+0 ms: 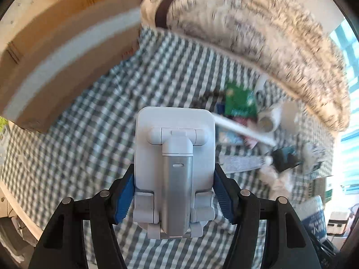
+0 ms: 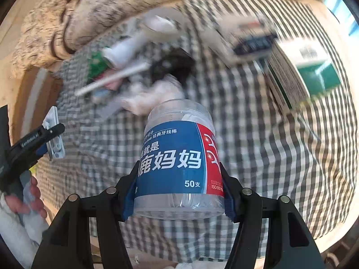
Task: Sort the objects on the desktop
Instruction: 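Carry the phone stand and floss tub into the cardboard box and release both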
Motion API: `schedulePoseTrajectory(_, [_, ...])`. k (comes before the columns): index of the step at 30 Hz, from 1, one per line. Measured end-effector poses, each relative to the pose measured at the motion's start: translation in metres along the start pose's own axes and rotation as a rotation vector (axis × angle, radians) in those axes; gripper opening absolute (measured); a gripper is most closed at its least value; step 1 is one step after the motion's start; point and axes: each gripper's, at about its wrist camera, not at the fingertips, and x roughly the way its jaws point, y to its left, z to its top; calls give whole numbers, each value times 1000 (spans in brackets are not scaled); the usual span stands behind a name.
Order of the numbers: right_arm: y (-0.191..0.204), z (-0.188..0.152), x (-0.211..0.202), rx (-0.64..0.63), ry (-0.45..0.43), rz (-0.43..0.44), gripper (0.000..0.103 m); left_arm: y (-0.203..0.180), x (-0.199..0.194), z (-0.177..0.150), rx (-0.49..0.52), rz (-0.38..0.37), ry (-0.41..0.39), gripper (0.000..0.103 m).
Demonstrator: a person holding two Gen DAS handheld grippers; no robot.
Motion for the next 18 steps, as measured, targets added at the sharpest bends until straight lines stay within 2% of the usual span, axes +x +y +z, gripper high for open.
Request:
schedulePoseTrajectory(5, [70,19,-20,-96,-56,68,61,34,-51,36,-4,-4,-107,66])
schedulePoseTrajectory(10, [175,45,-29,-193,-105,174,61,81,-85,88,13,1,-191,66])
schedulePoseTrajectory(14, [261,69,-29,-228,-146,246,61,134,-85,129,26,37,-195,66])
schedulePoseTrajectory(18, [350,96,-9,-254,-173,283,61,181,-60,162,42,59,-170,66])
